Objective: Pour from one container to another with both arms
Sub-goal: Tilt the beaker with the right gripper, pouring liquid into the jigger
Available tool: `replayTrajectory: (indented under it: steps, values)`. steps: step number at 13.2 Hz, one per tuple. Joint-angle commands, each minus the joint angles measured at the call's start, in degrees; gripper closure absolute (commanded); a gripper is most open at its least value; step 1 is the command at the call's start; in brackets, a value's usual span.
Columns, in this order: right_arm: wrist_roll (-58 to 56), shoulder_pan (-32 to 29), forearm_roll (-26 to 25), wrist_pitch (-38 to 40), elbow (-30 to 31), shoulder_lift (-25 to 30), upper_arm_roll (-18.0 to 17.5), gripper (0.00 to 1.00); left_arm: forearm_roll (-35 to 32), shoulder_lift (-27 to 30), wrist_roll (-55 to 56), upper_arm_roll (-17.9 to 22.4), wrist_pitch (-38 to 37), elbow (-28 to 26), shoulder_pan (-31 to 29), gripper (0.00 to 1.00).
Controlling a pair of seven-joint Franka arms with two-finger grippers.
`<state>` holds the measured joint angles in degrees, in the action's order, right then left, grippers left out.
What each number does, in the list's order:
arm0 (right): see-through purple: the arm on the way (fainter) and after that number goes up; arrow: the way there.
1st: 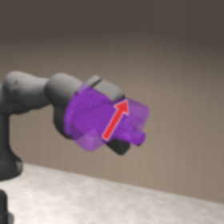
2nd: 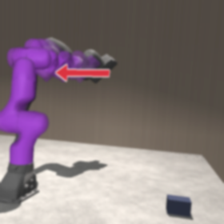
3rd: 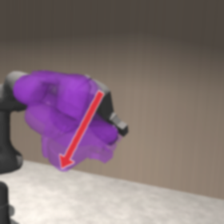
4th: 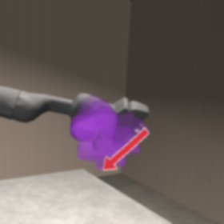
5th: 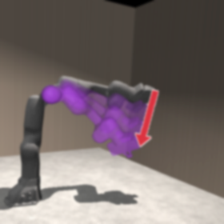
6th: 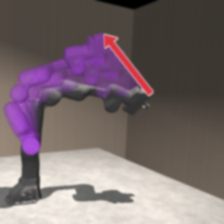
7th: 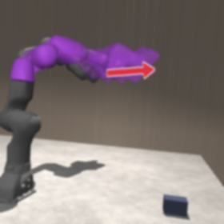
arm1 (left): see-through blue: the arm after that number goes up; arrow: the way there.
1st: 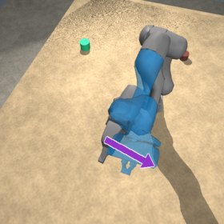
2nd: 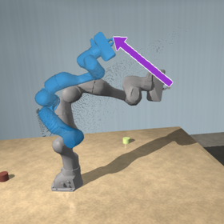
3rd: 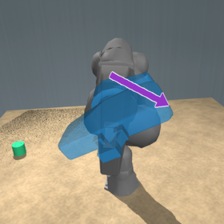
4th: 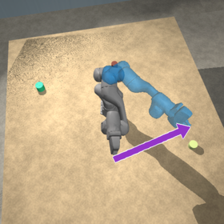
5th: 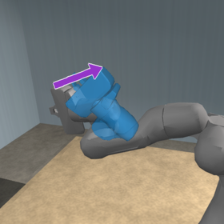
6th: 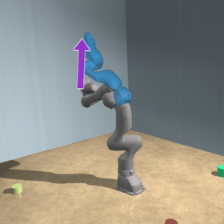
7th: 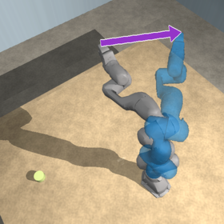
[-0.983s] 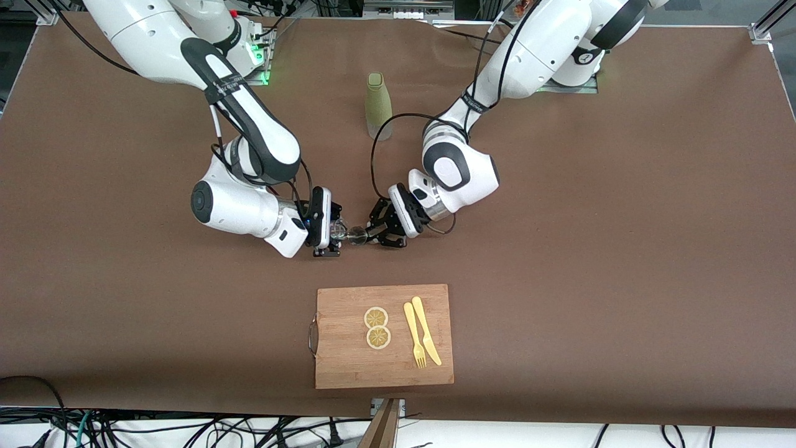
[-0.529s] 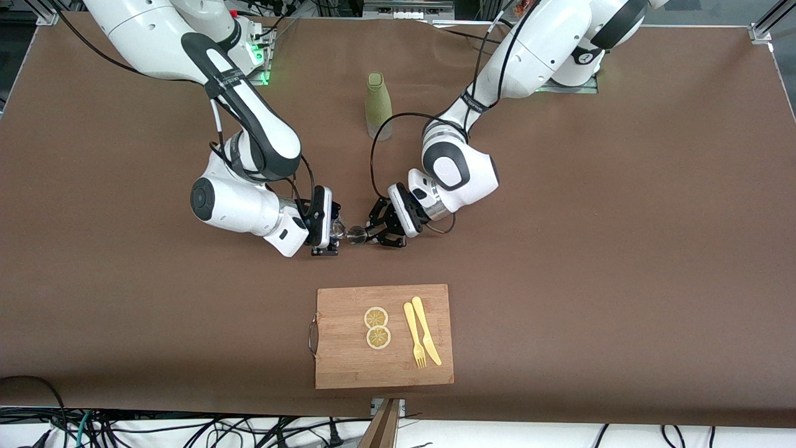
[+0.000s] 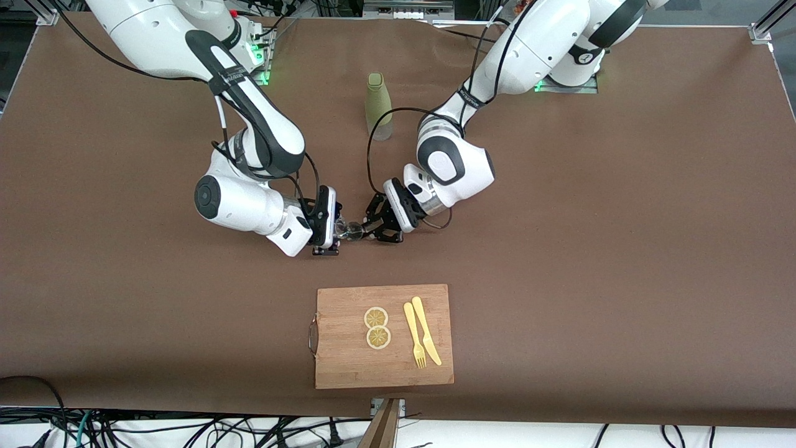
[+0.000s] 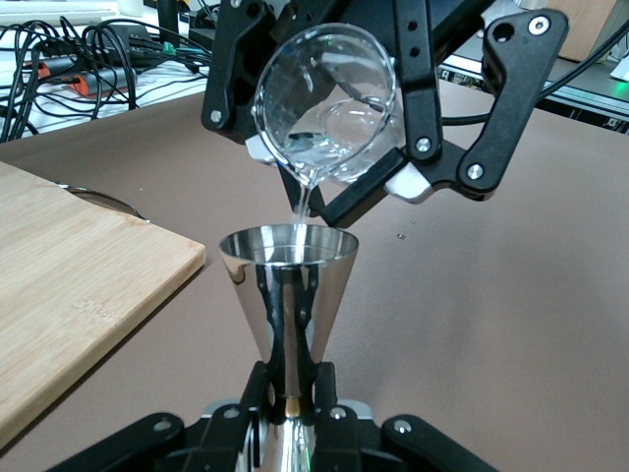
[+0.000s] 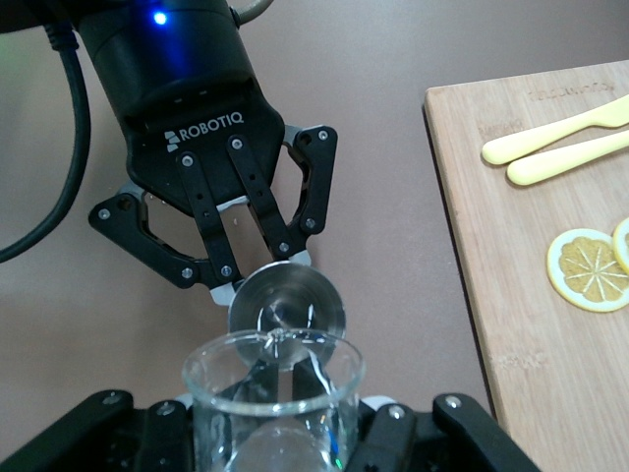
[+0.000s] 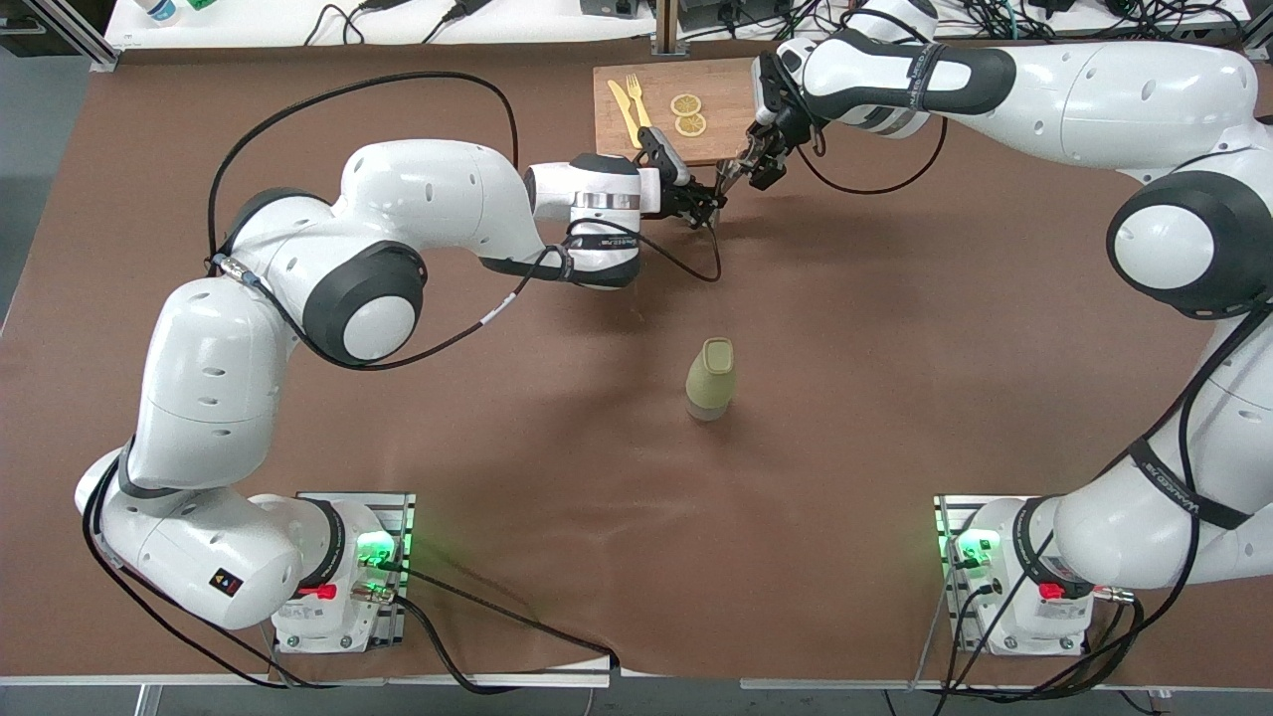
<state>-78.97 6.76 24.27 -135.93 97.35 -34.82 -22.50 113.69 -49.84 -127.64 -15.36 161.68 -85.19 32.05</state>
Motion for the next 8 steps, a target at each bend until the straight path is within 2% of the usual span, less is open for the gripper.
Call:
replayTrajectory:
  steps: [1, 8]
  values:
    - [2.15, 0.1, -2.38, 1.28, -0.23, 0.81, -0.17, 0.95, 3.38, 1.24, -1.65, -0.11, 0.83, -0.41, 0.29, 1.0]
    - [3.56, 0.27, -3.52, 1.99, -0.49, 0.99, -0.17, 0.95, 3.38, 1.24, -1.65, -0.29, 0.83, -0.41, 0.29, 1.0]
